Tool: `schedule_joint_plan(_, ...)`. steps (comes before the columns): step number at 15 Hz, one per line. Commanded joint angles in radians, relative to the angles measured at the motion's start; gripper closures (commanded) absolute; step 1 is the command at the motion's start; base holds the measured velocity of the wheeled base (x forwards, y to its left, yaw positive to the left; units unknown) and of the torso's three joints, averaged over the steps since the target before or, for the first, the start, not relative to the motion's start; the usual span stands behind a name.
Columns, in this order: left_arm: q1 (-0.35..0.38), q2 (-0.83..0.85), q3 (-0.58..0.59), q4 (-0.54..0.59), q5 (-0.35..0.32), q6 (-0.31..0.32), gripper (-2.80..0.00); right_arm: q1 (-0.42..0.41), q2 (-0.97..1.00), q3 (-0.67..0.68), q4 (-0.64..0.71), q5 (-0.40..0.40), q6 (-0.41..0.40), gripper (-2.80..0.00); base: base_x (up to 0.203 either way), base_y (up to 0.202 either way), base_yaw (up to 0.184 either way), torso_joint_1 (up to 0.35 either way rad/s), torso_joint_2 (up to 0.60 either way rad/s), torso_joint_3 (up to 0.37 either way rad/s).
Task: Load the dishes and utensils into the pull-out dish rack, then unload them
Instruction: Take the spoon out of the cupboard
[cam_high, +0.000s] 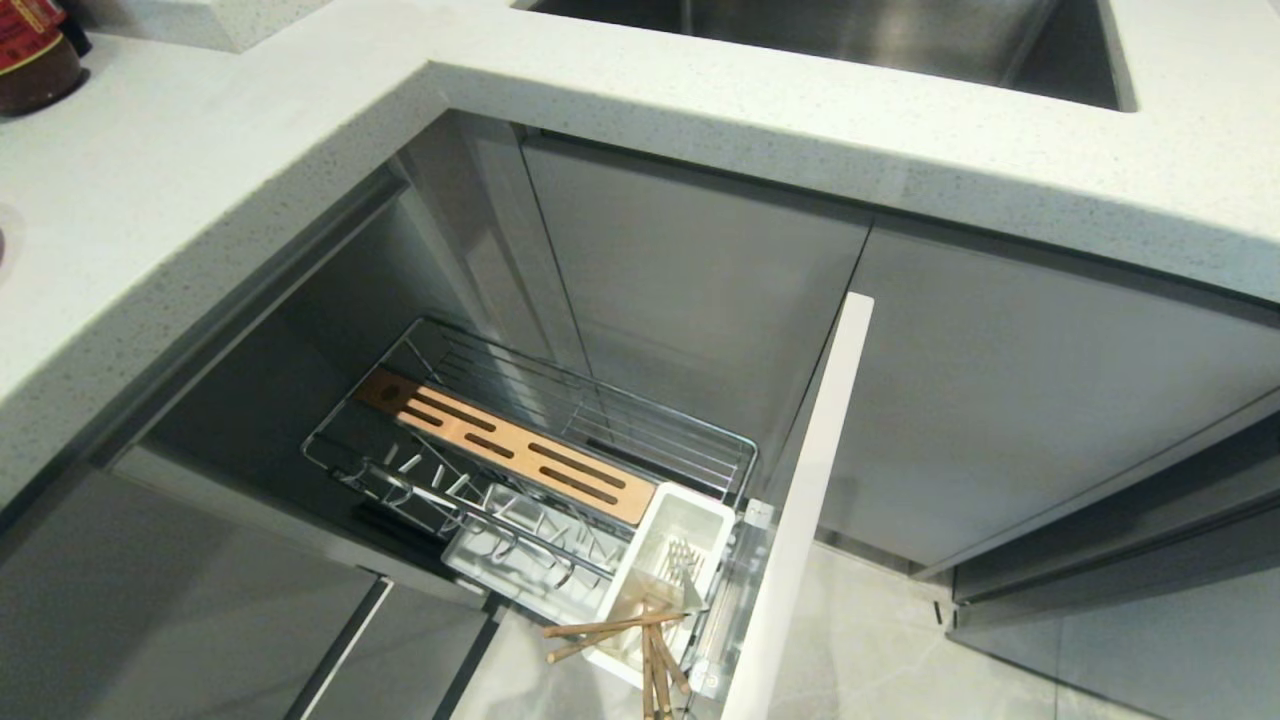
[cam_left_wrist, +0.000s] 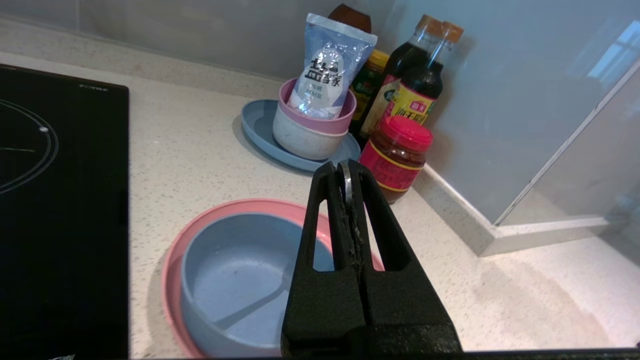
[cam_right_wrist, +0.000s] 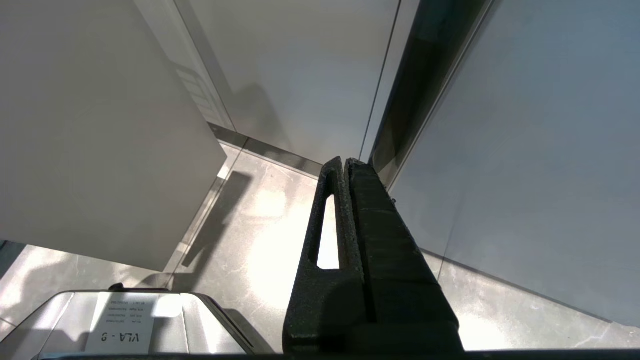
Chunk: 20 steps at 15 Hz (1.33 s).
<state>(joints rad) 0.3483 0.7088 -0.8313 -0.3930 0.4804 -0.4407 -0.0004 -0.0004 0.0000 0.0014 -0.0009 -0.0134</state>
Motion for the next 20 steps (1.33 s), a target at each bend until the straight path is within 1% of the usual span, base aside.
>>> schedule_joint_plan(1,0.001,0.029,-0.012,0.001,0.004,-0.017,0.00,0.000,0.000,0.000,0.000,0.000,0.000,0.00,0.000,0.000,0.000,0.000,0.00,0.000)
schedule_joint_plan(3,0.002,0.052,-0.050,0.072,0.001,-0.049,0.00,0.000,0.000,0.000,0.000,0.001,0.000,0.00,0.000,0.000,0.000,0.000,0.00,0.000)
schedule_joint_plan(5,0.003,0.097,-0.109,0.171,-0.009,-0.102,0.00,0.000,0.000,0.000,0.000,0.000,0.000,0.00,0.000,0.000,0.000,0.000,0.00,0.000)
schedule_joint_plan(9,0.010,0.185,-0.215,0.287,-0.029,-0.176,0.00,0.000,0.000,0.000,0.000,0.000,0.000,0.00,0.000,0.000,0.000,0.000,0.00,0.000)
schedule_joint_plan(13,0.040,0.238,-0.259,0.292,-0.029,-0.187,0.00,-0.001,0.000,0.000,0.000,0.001,0.000,0.00,0.000,0.000,0.000,0.000,0.00,0.000)
schedule_joint_plan(20,0.087,0.302,-0.267,0.281,-0.037,-0.194,0.00,-0.001,0.000,0.000,0.000,0.000,0.000,0.00,0.000,0.000,0.000,0.000,0.00,0.000)
